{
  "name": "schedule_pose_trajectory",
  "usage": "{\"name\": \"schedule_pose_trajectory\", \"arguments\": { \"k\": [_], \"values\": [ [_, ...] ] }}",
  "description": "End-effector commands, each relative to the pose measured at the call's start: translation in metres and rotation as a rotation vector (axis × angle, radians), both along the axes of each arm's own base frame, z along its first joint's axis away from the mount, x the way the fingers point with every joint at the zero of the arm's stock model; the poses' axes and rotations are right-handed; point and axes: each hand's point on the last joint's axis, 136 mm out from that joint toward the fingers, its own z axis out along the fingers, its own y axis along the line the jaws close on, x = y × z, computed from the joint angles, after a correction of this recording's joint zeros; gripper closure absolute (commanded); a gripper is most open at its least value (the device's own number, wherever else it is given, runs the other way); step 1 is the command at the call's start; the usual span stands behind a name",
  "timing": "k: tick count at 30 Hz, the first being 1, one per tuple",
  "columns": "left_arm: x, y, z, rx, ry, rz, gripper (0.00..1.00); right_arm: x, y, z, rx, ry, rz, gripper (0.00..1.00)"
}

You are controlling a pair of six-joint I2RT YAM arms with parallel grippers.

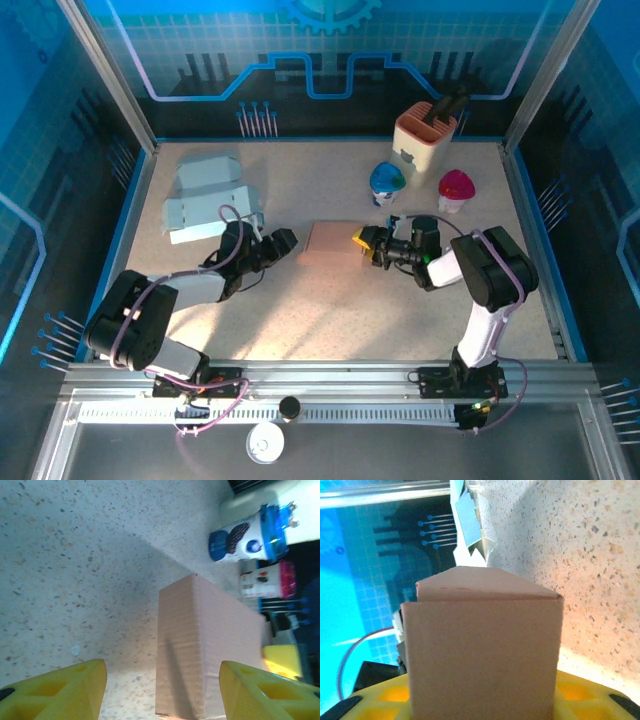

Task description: Fold the paper box

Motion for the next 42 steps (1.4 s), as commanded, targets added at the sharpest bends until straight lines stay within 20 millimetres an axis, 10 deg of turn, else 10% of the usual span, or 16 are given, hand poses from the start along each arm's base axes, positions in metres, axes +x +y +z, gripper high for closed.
{"name": "schedule_pose_trajectory", "arguments": {
  "k": [1, 14, 42],
  "values": [
    [0.002, -0.018, 0.018, -0.176, 0.023, -0.047, 0.38, 0.0, -0.004, 0.02, 0.108, 0.035, -0.024, 0.67],
    [0.013, -0.039, -0.005, -0.473, 0.116, -0.047, 0.31, -0.012, -0.007, 0.011, 0.027, 0.11, -0.013, 0.65],
    [0.008, -0.061, -0.016, -0.5, 0.177, -0.051, 0.38, -0.013, -0.001, 0.017, 0.02, 0.123, -0.007, 0.67]
  ]
}}
